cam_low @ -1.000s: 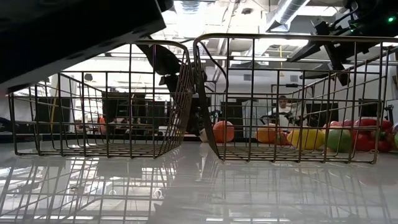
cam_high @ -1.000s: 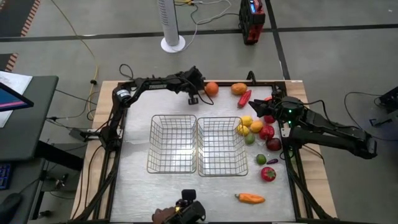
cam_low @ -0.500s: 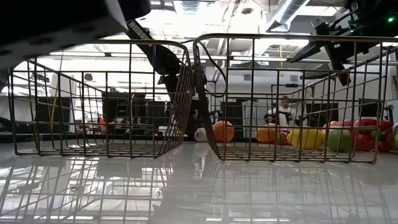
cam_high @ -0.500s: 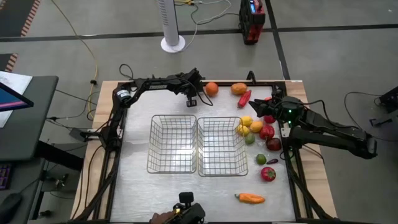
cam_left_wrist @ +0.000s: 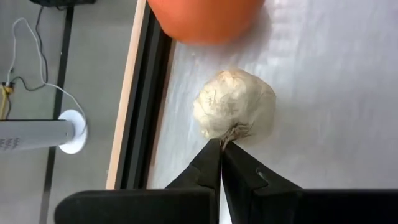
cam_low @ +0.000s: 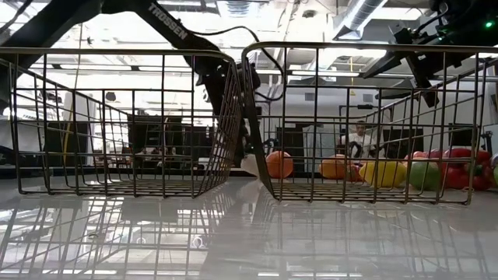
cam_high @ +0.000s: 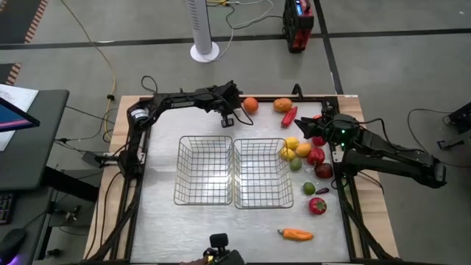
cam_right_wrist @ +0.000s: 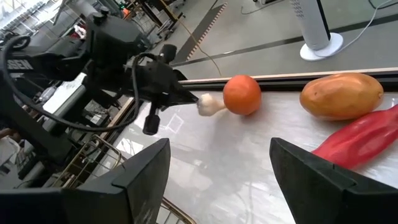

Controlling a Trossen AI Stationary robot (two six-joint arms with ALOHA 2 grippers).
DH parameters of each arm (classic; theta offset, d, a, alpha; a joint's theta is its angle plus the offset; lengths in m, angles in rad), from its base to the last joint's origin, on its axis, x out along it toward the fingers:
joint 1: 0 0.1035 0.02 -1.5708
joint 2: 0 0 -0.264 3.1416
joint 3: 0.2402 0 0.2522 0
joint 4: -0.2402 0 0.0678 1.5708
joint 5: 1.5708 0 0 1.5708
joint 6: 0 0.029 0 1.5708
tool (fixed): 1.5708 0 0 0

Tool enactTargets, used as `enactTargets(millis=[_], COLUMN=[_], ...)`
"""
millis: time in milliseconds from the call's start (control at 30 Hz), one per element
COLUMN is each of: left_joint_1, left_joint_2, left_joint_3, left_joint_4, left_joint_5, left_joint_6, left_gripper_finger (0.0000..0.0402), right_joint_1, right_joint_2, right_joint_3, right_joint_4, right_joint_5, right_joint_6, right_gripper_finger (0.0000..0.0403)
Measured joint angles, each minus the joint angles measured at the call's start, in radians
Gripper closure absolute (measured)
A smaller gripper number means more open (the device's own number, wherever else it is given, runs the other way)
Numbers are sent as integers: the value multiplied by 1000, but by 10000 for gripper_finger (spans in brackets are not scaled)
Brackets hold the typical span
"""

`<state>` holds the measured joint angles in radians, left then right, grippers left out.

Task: Sort produce into baskets
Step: Put the garlic into the left wire basket

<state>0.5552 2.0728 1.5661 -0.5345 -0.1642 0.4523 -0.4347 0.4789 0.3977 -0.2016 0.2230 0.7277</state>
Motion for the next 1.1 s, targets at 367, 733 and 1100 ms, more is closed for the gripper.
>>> enactTargets(millis=[367,733,1100], left_joint_1=[-30,-100,-241], left_joint_2=[-88,-259,-461], left_joint_3=[0,0,0], left_joint_4=[-71,-141,-367], left_joint_5=[-5,25,101], left_joint_6=[-75,-124,-233], left_gripper_finger=[401,401,401], right_joint_1=[0,1,1], right_joint_2=[0,0,0], right_joint_3=[0,0,0], right_joint_4=[0,0,0], right_joint_5=[-3,-12,-13], right_joint_6=[-3,5,5], right_gripper_finger=[101,101,101])
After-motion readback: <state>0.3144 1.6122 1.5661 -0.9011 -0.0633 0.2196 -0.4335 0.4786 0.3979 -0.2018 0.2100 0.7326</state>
